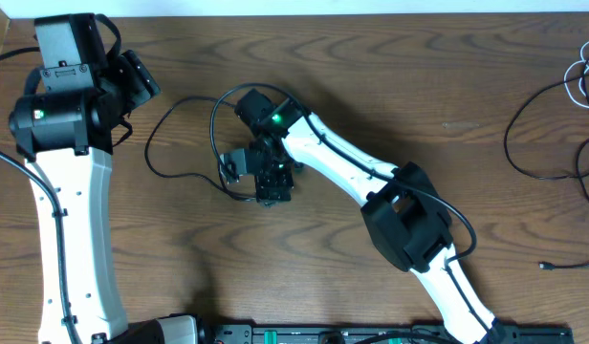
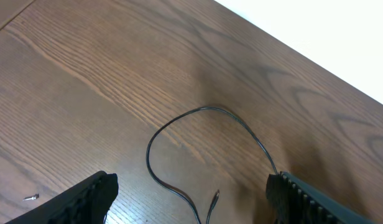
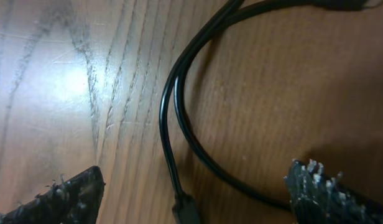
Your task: Untangle cables
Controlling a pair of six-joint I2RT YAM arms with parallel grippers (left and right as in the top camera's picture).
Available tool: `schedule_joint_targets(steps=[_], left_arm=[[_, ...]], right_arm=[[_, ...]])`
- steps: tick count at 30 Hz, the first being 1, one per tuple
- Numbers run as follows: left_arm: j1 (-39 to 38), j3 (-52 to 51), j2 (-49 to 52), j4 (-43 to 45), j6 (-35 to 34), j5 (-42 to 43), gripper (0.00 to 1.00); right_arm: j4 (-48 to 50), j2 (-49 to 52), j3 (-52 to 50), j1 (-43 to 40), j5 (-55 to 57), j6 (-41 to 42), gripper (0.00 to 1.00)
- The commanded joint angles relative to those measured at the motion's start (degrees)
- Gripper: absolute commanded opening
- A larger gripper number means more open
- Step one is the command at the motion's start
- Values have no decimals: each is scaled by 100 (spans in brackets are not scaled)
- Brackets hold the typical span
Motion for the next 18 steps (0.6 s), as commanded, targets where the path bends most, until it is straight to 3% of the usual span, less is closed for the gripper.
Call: schedule_joint_targets(steps=[1,13,18], left_arm=[[28,13,61,-15,59,-20,82],[28,13,61,-17,59,-17,82],[28,13,61,-22,57,-17,82]], right_arm=[[234,-35,-273,66,-87,-144,88],[1482,-35,-1279,37,463,-142,67],[1370,-35,-1384,-2,1156,7,56]])
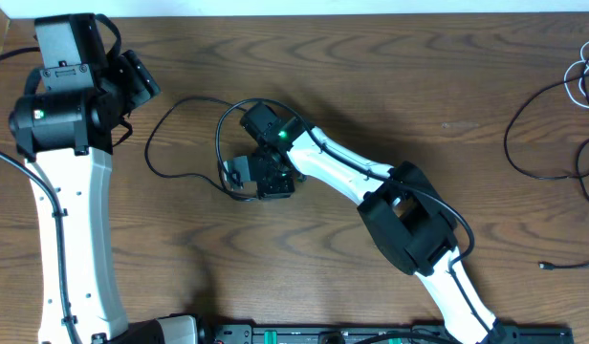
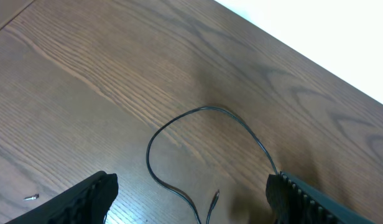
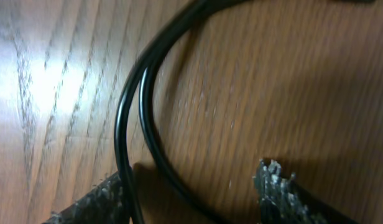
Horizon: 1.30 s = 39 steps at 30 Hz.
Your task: Untangle cables
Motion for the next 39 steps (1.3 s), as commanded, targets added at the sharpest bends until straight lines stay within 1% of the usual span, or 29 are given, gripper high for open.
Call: schedule_joint_targets(steps=[1,4,7,8,11,15,20,25,31,39], left_arm=[[28,13,61,-17,55,-17,82],[28,13,61,-17,55,-17,82],[28,13,61,-15,55,-17,82],[28,13,61,-15,55,-17,82],[28,13,61,-15,55,-17,82],[28,13,61,-20,55,-17,82],[28,13,61,-17,55,-15,82],[28,13,61,-15,55,-15,82],[28,13,61,-15,55,-15,82],[28,13,61,-11,52,-17,82]], right_arm=[[-197,142,-236,-28,1086,197,56],[-466,142,-236,-70,1681,291,52],[-817,142,-236,-81,1849,289,38],[-861,142,-236,-81,1823,297,31],[-778,142,-236,-74,1735,671,1],[-577,142,-234,-70,1738,1572,1],[-555,140,-179,-70,1759,2048,1],[-909,138,264,-90,1803,2979,1],[-1893,138,1458,-254,970,3077,1],[-3399,138,3355,-1088,247,3080,1]])
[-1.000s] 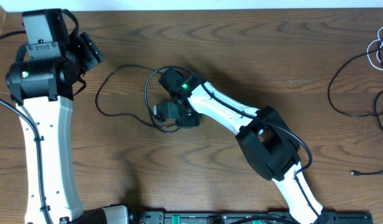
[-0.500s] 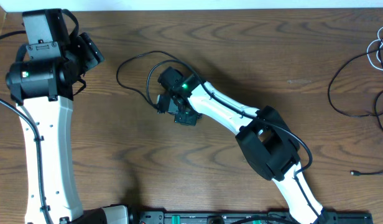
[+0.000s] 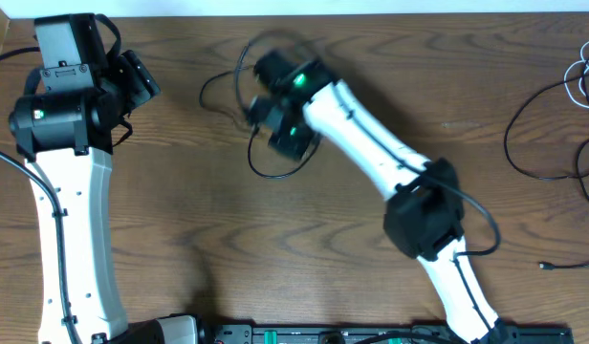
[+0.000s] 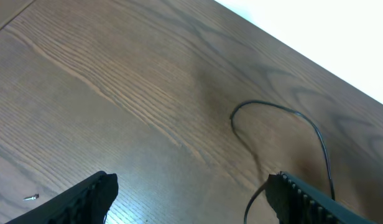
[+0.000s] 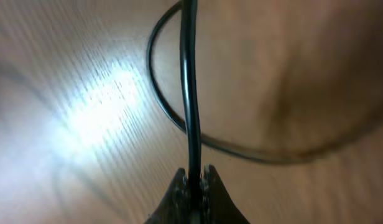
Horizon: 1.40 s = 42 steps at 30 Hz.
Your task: Untangle cables
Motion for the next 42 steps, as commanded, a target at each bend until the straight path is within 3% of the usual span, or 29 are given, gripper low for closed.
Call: schedule_joint_targets(steps=[1,12,22,33,37,42], left_arm=[[28,13,61,-13,52,-17,82],[22,13,61,-13,48,-13,82],[22,13,61,-11,-214,-13,82],[22,13,61,-9,-251,-11,82],[22,13,61,-9,-249,109,82],[22,13,61,39,-249,289,82]], right_arm=[[-382,-52,697,-492,-452,116,1],[-1685,-55,3178,-2465,-538,909,1],[-1860,-509,4754,-4911,-334,2048,1],[-1303,-1279,4765,-7416,1217,3191,1],[-1152,-1259,4610,-8124,909,3364,1],[-1104,-1204,3967,-8345,680,3204,1]])
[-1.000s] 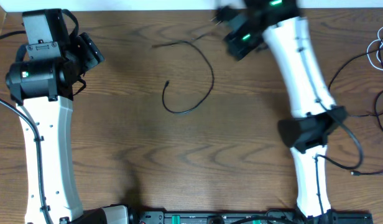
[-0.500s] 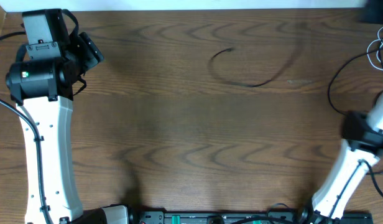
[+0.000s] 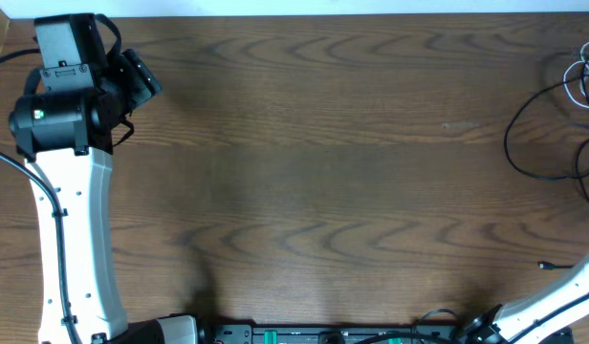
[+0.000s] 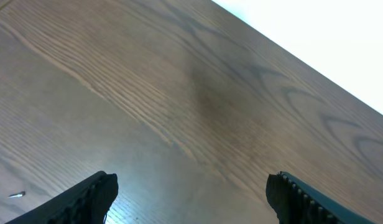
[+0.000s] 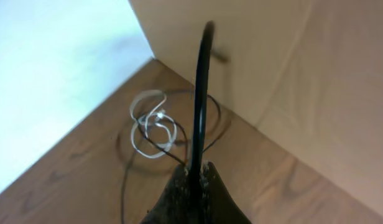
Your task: Untangle cables
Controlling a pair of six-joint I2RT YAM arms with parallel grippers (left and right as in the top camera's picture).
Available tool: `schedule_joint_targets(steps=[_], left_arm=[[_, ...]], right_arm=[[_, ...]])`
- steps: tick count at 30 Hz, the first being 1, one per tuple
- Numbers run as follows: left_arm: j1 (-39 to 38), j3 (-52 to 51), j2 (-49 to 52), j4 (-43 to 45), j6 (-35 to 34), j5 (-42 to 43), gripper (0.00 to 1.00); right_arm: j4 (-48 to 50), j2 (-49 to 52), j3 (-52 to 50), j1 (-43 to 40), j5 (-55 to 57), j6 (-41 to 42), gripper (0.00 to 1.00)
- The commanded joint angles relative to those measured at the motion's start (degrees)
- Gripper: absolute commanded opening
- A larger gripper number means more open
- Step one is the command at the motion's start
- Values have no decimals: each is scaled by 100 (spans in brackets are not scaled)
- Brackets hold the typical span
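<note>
My right gripper (image 5: pixel 196 177) is shut on a black cable (image 5: pixel 200 93) that stands up stiffly from its fingers. Below it on the table lie a white cable coil (image 5: pixel 151 124) and thin black cable loops (image 5: pixel 126 158). In the overhead view only a piece of the right arm (image 3: pixel 562 291) shows at the lower right corner; the held cable is out of that view. White cable (image 3: pixel 586 76) and black loops (image 3: pixel 543 143) lie at the right edge. My left gripper (image 4: pixel 191 199) is open over bare wood, its fingers (image 4: pixel 86 196) far apart.
The left arm (image 3: pixel 65 115) stands at the table's far left. A small metal bit (image 4: pixel 16 195) lies on the wood near the left finger. A black plug end (image 3: pixel 548 266) lies at the right edge. A beige wall (image 5: pixel 272 62) rises behind the table corner.
My right gripper, holding the black cable at the upper middle of the table, has moved to the far right corner with it. The cable is gone from the left wrist view.
My right gripper stood open around the black cable left of centre, then closer over it. Then it was shut on the cable and had carried it up the table. Now it holds the cable over the right corner by the other cables. The left arm stayed put.
</note>
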Motion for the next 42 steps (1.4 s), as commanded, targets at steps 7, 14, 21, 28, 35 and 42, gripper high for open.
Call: schedule_joint_targets(steps=[7,14,21,28,35,42], left_arm=[[24,13,61,55,-52,125,82],[24,13,61,55,-52,127,82],[24,13,61,52,-52,127,82],[24,-4,61,-15,-52,125,82],[24,-4,61,-35,-52,122,98],[24,-4,61,-35,-52,122,98]], right_arm=[[-81,74,-1585,269,-166,-203,7],[-411,74,-2531,498,-105,-264,47],[-675,35,-2614,898,-1322,-1329,79],[-868,-111,-2614,2059,-2236,-2129,91],[-866,-431,-2614,3521,-1725,-2057,99],[-866,-966,-2614,4634,-382,-1163,99]])
